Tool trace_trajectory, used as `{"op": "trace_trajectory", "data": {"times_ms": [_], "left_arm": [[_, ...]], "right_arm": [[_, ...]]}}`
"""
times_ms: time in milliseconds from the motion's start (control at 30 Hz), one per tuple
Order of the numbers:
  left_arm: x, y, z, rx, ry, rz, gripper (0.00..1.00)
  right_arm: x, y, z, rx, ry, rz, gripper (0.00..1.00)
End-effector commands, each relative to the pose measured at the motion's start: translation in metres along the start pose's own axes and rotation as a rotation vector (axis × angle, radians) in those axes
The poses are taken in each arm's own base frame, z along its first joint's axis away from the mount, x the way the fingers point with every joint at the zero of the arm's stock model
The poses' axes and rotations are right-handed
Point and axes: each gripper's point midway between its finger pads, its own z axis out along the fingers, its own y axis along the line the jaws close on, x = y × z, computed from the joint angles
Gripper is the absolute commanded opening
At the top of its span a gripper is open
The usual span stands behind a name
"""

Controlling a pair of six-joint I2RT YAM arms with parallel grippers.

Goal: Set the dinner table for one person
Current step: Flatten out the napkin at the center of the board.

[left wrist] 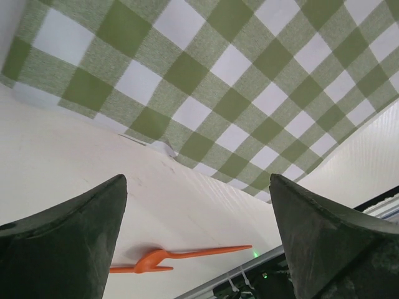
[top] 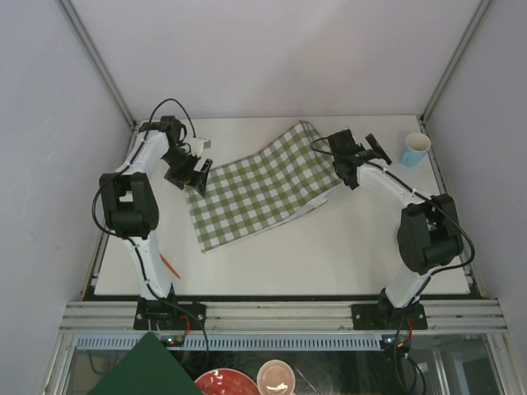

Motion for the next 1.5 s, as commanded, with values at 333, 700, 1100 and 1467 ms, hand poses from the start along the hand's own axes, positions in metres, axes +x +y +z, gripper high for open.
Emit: {"op": "trace_trajectory", "data": {"times_ms": [333, 700, 1100, 1467], "left_arm": [[-0.064, 0.102, 0.008, -0.005, -0.127, -0.134, 1.00], [-0.055, 0.065, 0.024, 0.119, -0.055, -0.054, 1.00], [-0.018, 0.039, 0.033, 0.213, 0.051, 0.003, 0.96], [-0.016, 0.034, 0.004, 0.191, 0.003, -0.012, 0.19]], "right_arm": [[-0.013, -0.038, -0.052, -0.005, -0.137, 0.077, 0.97], [-0.023, -0.040, -0.057, -0.013, -0.155, 0.088, 0.97], [-0.030, -0.037, -0.060, 0.001, -0.168, 0.080, 0.87], [-0.025, -0.029, -0.057, -0.004, -0.150, 0.062, 0.76]]}}
